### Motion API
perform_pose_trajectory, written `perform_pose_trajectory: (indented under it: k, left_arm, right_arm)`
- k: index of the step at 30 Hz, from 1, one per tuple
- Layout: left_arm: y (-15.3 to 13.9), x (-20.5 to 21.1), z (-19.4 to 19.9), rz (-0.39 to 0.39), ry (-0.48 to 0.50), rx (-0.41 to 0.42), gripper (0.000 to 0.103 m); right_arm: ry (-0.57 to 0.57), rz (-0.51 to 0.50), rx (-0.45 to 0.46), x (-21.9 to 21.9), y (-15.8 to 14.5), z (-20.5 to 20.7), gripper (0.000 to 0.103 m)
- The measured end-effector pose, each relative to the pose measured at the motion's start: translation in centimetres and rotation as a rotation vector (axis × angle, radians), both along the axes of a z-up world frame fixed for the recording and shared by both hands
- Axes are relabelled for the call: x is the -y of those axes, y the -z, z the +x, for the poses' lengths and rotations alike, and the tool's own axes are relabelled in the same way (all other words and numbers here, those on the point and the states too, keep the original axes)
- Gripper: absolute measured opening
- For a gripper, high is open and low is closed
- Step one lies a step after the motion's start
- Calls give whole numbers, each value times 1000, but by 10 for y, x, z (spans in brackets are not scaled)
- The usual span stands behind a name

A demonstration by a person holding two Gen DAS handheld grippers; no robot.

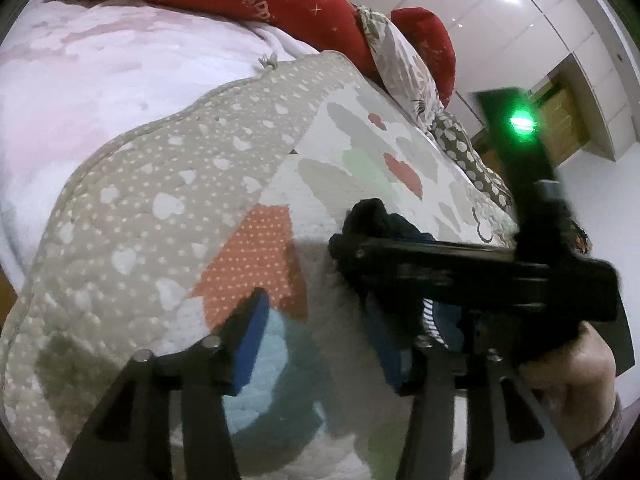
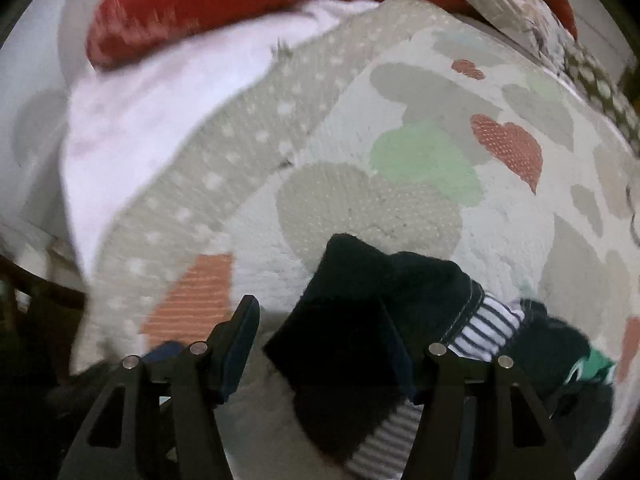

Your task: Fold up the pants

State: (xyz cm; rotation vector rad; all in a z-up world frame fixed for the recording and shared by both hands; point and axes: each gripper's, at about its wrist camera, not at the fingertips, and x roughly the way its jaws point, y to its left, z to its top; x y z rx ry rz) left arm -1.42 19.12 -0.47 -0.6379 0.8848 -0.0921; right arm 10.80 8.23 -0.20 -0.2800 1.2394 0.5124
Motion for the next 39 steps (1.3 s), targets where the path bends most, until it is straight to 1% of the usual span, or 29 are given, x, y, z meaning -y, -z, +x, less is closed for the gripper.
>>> perform_pose_trajectory:
  k: [1,2,3,5,6,7,8,9,10,11,12,13,15,17,18,19,20,22,26,29,31,34,35,37,38,39]
  left_arm:
    - [1,1,0,4,4,0,52]
    - [2,2,-1,5,10,-1,52]
    - [2,3,0,4,15,0,52]
    - [1,6,0,7,21,2,52]
    - [1,10,1,11,27,3,52]
    - [0,15,2,17,37,4,52]
    - [0,20,4,24,48,4,52]
    - [-1,25,5,32,60,7,52]
    - [-1,31,8,43,76,10,56]
    - [1,43,13,70,105,6,61]
    - [3,51,17,93,121,1,73]
    - [5,57,20,108,130,-1,74]
    - [8,75,26,149,162,-8,74]
    - [6,88,31,152,195,-11,55]
    - [3,95,34,127,229,-20,37]
    - [1,101,37,111,254,-27,30]
    - [-6,110,38,113,269,-21,30]
    - [-19,127,37,149,291,6,30]
    - [-39,165,35,188,353,46,31]
    - [-48,194,35,211,411,58,31]
    - [-51,208,33,214,441,61,32]
    - [-54,219,30,230,465,58,36]
    - [-54,220,30,234,466,56,36]
    - [-56,218,33,238,459,48,37]
    - [-57,216,34,235,455,47,37]
    - [-60,213,37,227,447,48,38]
  right_arm:
    - [-15,-54,4,-5,7,1,65]
    - [-26,-87,9,-7,12,2,63]
    - [-37,-111,15,-9,15,2,59]
    - [-41,-135,45,-5,14,-1,33]
    - [-38,-119,52,0,11,-2,27]
    - [-33,-96,56,6,7,-2,18]
    - [-27,-73,60,13,3,-3,16]
    - [-20,-47,61,20,-1,-3,16]
    - [-10,-8,65,29,-7,-5,15]
    - [-1,14,69,32,-10,-5,15]
    - [10,36,72,36,-13,-5,15]
    - [22,64,76,41,-18,-6,15]
    - [38,112,80,52,-25,-8,15]
    - [61,166,85,64,-35,-10,15]
    - [75,199,85,72,-40,-12,15]
    - [86,230,84,79,-45,-14,15]
    - [99,266,83,88,-49,-16,15]
    - [132,340,88,113,-59,-20,15]
    - [195,468,123,164,-73,-32,15]
    - [264,545,148,212,-76,-40,15]
    - [315,577,148,241,-72,-43,15]
    - [406,586,132,282,-54,-45,15]
    - [429,563,134,291,-47,-46,15]
    - [473,485,147,308,-35,-48,16]
    - [511,442,162,317,-30,-51,18]
    - [531,430,169,324,-28,-53,21]
